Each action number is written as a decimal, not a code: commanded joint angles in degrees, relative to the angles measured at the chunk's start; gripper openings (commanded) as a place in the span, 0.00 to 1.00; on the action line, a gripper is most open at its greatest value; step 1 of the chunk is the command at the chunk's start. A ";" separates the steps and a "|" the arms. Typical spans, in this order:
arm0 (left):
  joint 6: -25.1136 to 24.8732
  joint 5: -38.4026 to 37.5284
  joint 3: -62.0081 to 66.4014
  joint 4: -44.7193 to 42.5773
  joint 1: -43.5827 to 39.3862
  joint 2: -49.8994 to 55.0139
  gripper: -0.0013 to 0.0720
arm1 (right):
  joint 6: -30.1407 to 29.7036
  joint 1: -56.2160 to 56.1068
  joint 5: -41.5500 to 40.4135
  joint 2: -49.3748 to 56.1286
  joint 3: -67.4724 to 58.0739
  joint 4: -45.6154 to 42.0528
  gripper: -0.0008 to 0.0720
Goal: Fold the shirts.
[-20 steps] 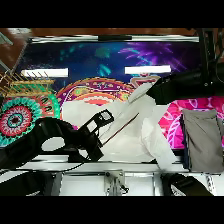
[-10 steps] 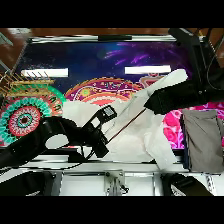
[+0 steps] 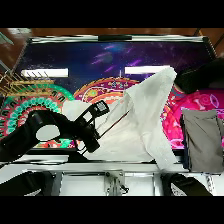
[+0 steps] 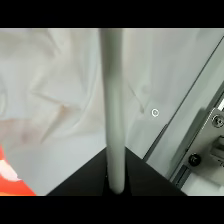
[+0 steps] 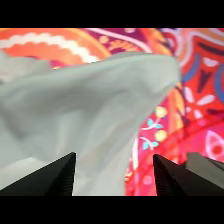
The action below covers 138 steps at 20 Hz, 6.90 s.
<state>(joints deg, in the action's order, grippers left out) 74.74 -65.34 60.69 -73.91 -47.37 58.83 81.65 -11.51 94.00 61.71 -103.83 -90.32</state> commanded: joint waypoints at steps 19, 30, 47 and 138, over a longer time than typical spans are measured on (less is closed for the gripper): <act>-21.24 -5.66 1.57 -1.95 12.48 1.01 0.07 | -73.05 12.35 1.11 21.90 -1.62 20.79 0.81; -24.20 -2.34 2.14 -1.70 12.35 3.74 0.06 | -75.34 8.92 3.28 23.12 0.28 24.87 0.80; -21.97 5.33 17.25 -11.89 30.10 3.72 0.93 | -64.67 7.39 6.45 19.10 0.26 21.33 0.09; -12.79 29.57 23.56 28.13 34.80 8.39 0.08 | -45.66 7.32 0.46 14.91 0.28 25.35 0.08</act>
<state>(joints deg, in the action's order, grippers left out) 62.06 -36.18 80.38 -46.26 -8.71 67.46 34.81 -4.10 94.41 76.23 -103.57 -67.55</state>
